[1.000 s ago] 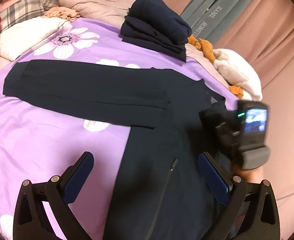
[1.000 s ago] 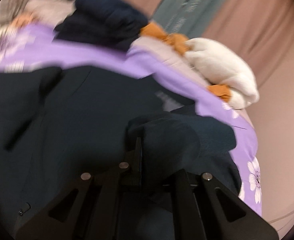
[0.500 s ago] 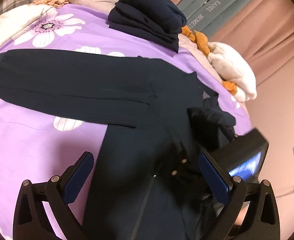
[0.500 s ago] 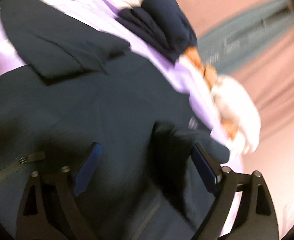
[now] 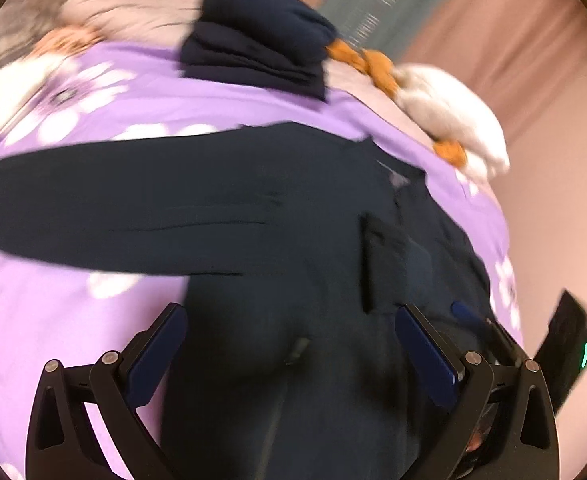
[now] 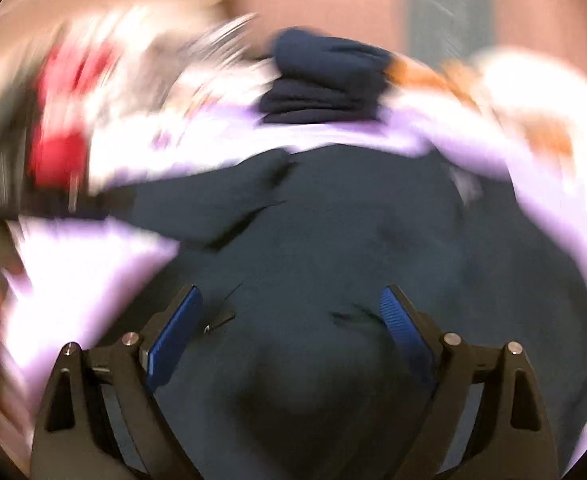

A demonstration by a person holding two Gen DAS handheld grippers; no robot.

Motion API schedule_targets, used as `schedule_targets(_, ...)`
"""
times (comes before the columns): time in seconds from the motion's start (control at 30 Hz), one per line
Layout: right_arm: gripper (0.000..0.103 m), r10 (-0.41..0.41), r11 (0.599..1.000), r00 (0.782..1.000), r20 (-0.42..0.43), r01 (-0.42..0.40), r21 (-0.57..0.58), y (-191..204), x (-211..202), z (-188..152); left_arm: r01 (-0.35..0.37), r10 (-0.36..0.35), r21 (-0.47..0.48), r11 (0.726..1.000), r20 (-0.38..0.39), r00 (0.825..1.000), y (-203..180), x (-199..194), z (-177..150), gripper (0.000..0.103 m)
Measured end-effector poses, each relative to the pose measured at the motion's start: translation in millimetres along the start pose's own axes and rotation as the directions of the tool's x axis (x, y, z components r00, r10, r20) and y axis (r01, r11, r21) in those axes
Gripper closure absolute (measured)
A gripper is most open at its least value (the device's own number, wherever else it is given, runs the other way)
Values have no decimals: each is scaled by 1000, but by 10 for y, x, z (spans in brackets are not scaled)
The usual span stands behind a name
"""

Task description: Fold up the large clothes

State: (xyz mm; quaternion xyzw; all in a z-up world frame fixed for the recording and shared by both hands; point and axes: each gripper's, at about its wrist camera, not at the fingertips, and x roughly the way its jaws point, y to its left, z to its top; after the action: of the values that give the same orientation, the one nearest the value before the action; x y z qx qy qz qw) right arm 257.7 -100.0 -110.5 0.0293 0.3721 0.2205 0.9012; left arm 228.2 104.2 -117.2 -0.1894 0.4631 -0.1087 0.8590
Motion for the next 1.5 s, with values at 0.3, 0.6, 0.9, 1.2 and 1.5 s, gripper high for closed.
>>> schedule_targets(0.3, 53, 110, 774, 993, 37, -109, 624, -1085, 582, -244, 43, -41, 32, 999, -50, 998, -266, 218, 8, 0)
schedule_targets(0.6, 98, 69, 932, 997, 33, -76, 355, -397, 540, 304, 4, -4, -71, 997, 6, 1000, 237, -13, 54, 0)
schedule_targets(0.9, 35, 119, 989, 990, -81, -112, 94, 693, 928, 493, -23, 29, -167, 986, 34, 999, 595, -219, 3, 0)
schedule_targets(1.2, 35, -158, 938, 987, -28, 159, 307, -789, -9, 69, 59, -61, -91, 994, -22, 998, 281, 95, 50, 0)
schedule_targets(1.5, 45, -364, 732, 929, -64, 328, 597, -2255, -514, -308, 252, -257, -53, 966, -140, 956, -251, 741, 172, 0)
